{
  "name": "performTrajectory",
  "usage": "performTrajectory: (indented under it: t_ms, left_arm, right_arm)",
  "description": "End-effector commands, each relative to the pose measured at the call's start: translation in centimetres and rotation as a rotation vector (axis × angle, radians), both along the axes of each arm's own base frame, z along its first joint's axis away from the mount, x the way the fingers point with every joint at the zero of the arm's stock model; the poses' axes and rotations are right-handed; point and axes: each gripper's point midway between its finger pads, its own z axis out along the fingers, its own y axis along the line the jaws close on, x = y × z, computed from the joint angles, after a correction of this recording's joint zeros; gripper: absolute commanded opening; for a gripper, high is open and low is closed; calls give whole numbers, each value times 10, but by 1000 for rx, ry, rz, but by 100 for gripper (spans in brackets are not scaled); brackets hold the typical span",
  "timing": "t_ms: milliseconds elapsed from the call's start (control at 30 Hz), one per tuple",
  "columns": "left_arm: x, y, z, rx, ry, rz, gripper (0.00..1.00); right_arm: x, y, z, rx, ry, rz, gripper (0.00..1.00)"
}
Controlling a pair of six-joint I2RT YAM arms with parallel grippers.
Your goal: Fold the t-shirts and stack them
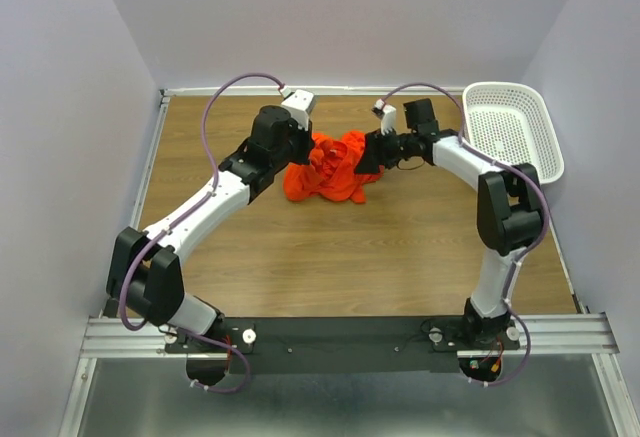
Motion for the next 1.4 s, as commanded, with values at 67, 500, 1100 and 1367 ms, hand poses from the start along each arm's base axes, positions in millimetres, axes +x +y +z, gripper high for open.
performTrajectory:
  t_ms: [67, 500, 1100, 1367]
  left_arm:
    - [-7, -2, -4, -18, 20, -21, 0]
    - [-33, 55, 90, -68, -223, 164, 0]
    - [-232, 114, 343, -455, -926, -110, 0]
    - [-275, 49, 350, -533, -865, -604, 0]
  right_arm:
    - [9, 43, -12, -45, 24, -6, 75]
    - [47, 4, 142, -217, -475, -125, 1]
    - [-48, -106, 515, -62, -1226, -590, 1]
    - [-100, -133, 571, 19, -1345, -664, 1]
